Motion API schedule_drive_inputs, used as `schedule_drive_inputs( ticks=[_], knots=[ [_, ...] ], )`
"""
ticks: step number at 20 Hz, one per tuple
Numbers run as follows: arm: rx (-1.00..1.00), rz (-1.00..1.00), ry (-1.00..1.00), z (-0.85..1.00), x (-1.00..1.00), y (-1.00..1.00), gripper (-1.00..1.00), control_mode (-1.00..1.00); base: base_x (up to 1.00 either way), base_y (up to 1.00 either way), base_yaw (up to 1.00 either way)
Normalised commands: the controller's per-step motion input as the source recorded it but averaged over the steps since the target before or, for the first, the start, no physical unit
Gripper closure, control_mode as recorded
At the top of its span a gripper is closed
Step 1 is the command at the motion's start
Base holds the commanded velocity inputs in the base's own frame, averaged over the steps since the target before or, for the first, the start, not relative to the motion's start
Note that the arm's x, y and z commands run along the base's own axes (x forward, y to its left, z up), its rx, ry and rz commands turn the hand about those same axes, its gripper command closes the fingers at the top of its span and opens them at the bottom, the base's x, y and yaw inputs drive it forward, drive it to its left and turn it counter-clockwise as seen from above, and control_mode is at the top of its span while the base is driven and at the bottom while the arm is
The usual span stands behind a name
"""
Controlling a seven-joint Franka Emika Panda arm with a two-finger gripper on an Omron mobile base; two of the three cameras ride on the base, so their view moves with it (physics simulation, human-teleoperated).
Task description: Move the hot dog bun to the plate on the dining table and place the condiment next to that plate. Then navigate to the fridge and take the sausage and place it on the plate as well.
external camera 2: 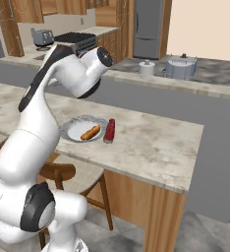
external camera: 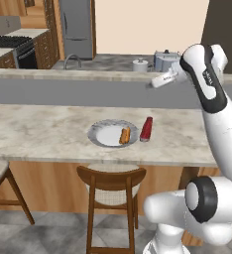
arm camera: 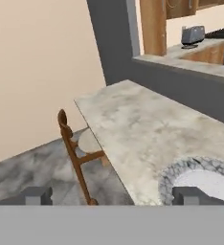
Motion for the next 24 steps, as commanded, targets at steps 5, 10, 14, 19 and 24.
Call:
schedule_drive_inputs(
  ticks=[5,10,14,19,24],
  knots=[
    [-0.19,-0.32,0.51,0.27,-0.53,-0.03,-1.00,-1.00,0.00,0.00,0.00],
    [-0.25,-0.28,0.56,-0.14,-0.37,-0.07,-1.00,-1.00,0.00,0.00,0.00],
    [-0.30,-0.18,0.36,-0.22,-0.23,0.00,-1.00,-1.00,0.00,0.00,0.00],
    [-0.32,-0.16,0.05,-0.62,0.00,0.00,-1.00,-1.00,0.00,0.00,0.00],
    [-0.16,-0.13,0.00,-1.00,0.00,-0.07,-1.00,-1.00,0.00,0.00,0.00]
  ],
)
